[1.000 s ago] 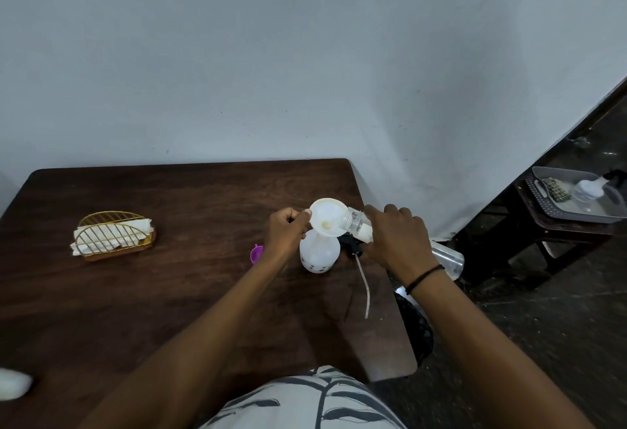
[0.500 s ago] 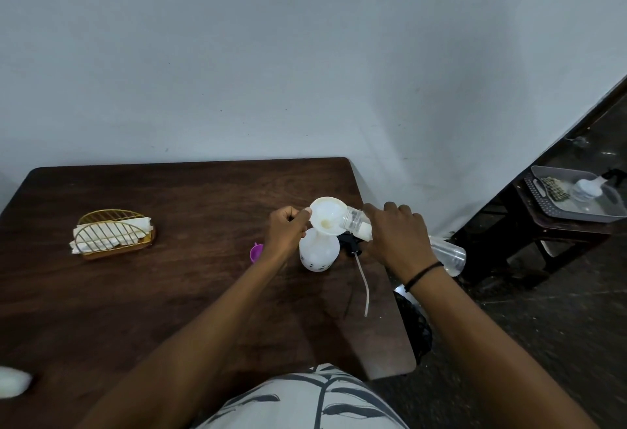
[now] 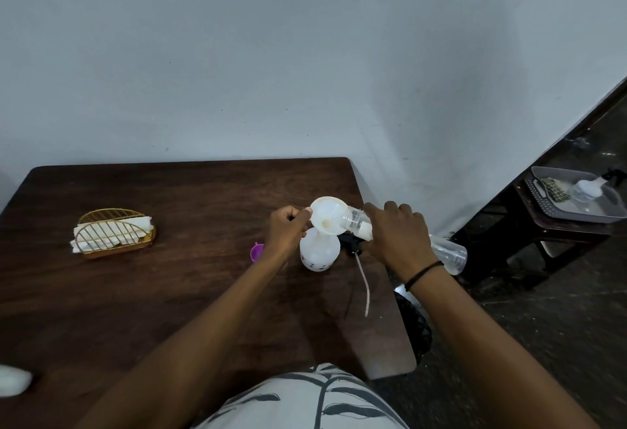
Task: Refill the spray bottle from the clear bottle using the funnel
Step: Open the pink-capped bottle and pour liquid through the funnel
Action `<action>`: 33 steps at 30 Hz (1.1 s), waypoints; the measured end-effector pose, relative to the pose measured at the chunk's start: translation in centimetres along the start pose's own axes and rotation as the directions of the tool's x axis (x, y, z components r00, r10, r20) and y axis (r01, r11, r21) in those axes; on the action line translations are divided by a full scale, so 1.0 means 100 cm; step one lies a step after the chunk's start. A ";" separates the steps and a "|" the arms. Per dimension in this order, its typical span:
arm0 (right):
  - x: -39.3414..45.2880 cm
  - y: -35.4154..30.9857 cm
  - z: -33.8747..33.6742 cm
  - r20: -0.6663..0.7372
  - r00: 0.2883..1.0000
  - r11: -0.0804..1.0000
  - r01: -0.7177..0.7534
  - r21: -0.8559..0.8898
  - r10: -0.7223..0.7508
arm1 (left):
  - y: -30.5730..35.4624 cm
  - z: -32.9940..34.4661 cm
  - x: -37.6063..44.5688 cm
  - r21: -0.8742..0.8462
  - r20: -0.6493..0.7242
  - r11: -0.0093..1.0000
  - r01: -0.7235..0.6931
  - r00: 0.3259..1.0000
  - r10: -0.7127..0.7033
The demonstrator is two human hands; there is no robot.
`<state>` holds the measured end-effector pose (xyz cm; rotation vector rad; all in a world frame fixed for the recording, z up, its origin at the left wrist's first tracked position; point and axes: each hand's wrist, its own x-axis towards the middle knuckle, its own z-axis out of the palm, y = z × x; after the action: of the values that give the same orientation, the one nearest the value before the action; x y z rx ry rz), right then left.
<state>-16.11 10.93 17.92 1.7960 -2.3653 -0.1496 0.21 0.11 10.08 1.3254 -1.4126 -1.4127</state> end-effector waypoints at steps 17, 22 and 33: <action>0.005 -0.005 0.006 -0.059 0.998 0.990 -0.037 -0.137 0.029 | -0.002 0.001 0.000 -0.019 0.006 1.000 0.001 1.000 -0.001; 0.006 -0.008 0.007 -0.107 0.994 0.988 -0.035 -0.150 0.019 | -0.003 0.000 0.000 -0.023 0.011 1.000 0.002 1.000 -0.002; 0.007 -0.011 0.004 -0.146 0.989 0.985 -0.056 -0.160 0.033 | -0.004 0.000 -0.001 -0.022 0.015 1.000 -0.002 1.000 0.003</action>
<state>-15.28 9.97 17.38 1.6211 -2.2221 -0.1962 0.28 0.27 9.76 1.3012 -1.4043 -1.4352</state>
